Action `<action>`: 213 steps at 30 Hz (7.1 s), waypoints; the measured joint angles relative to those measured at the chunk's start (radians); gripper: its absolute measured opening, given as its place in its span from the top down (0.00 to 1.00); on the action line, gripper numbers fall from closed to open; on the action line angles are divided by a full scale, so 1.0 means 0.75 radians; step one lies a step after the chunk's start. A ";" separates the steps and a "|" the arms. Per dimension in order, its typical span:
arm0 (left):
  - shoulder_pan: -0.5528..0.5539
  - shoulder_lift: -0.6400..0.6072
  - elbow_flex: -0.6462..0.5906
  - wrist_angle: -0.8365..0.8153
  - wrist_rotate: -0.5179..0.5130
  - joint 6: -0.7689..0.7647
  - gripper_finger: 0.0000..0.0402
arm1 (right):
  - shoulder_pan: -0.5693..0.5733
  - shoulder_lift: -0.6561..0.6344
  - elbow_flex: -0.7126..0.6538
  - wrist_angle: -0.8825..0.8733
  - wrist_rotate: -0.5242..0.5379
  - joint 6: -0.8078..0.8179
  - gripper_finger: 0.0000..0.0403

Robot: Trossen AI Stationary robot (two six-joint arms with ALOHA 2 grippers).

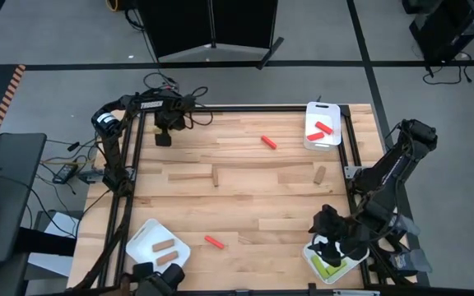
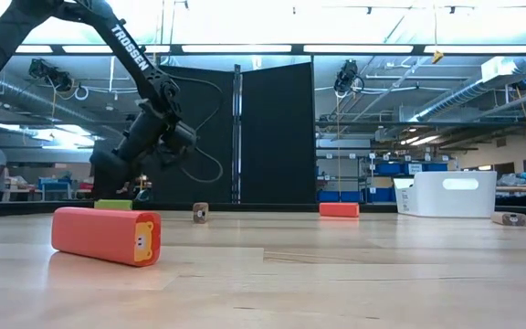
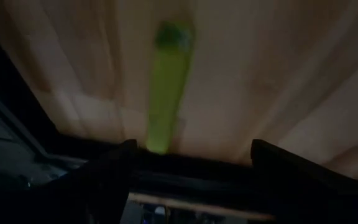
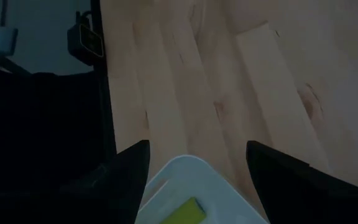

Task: Sort blocks
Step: Put the green block into the bottom right bin, then put the top orange block into the top right bin

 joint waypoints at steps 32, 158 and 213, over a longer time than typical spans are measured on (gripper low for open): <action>0.026 0.000 -0.089 0.202 0.032 0.048 0.67 | -0.019 0.000 0.000 0.040 -0.019 0.023 0.31; -1.181 0.809 1.527 1.123 0.984 -0.900 0.99 | -0.362 -0.409 0.293 0.682 0.984 -1.793 0.37; -0.889 -1.219 -0.929 2.291 0.546 -0.990 0.98 | -1.753 0.650 0.292 0.003 -0.267 -1.204 0.31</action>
